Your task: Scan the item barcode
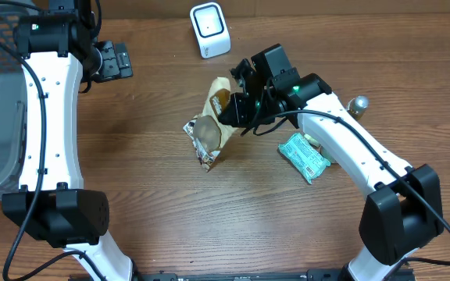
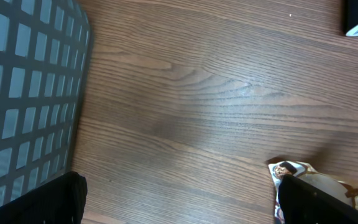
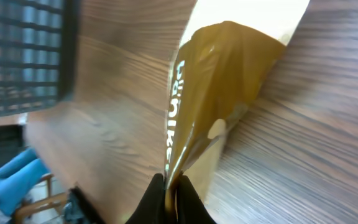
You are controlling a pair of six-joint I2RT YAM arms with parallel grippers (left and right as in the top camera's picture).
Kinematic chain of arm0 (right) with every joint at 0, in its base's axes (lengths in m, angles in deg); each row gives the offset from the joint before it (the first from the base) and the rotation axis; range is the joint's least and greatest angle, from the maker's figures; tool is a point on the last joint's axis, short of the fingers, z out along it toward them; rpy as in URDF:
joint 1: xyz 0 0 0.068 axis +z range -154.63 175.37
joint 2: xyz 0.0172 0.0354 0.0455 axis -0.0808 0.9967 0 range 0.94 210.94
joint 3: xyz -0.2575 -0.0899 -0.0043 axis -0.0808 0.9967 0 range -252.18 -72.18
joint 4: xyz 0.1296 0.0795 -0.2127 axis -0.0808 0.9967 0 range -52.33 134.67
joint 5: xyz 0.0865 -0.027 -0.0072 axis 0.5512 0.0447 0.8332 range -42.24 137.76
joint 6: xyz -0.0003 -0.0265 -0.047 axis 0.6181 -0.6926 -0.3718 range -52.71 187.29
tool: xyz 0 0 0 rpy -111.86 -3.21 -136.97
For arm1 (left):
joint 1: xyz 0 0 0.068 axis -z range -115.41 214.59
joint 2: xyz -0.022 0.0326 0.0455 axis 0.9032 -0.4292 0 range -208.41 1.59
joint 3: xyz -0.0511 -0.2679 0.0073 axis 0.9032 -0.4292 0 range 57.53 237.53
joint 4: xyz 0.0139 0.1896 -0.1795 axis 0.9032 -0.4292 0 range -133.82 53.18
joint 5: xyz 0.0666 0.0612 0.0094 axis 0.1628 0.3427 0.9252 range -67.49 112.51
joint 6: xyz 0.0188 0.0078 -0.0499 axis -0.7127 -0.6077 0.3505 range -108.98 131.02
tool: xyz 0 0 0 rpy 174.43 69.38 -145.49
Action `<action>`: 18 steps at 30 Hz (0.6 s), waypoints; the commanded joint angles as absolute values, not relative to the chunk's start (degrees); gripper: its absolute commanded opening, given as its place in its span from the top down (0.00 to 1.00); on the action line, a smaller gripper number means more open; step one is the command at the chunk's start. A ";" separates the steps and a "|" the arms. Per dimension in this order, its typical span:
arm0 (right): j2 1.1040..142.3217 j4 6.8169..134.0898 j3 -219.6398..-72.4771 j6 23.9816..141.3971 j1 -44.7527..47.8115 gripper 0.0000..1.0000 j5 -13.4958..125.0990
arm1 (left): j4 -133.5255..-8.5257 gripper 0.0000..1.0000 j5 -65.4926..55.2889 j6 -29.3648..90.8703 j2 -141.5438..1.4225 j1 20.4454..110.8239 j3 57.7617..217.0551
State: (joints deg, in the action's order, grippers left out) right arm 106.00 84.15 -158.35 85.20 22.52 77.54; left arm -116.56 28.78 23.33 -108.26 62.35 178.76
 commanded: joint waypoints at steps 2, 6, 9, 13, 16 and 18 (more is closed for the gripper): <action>105.47 85.96 -155.42 84.81 24.21 0.96 67.22 | -116.48 0.00 28.89 23.92 -107.38 62.89 179.46; 105.65 84.26 -150.03 84.81 25.10 0.96 66.81 | -116.48 0.00 28.89 23.92 -107.38 62.89 179.46; 105.65 82.75 -146.81 84.83 25.30 0.39 62.94 | -116.48 0.01 28.89 23.90 -107.38 62.89 179.46; 105.62 82.22 -148.08 84.77 25.30 0.17 58.02 | -116.48 0.00 28.89 23.90 -107.38 62.89 179.46; 105.62 78.68 -149.02 83.26 25.32 0.12 57.60 | -116.48 0.00 28.89 23.90 -107.38 62.89 179.46; 105.80 76.30 -149.02 83.28 25.32 0.11 57.58 | -116.48 0.00 28.89 23.92 -107.38 62.89 179.46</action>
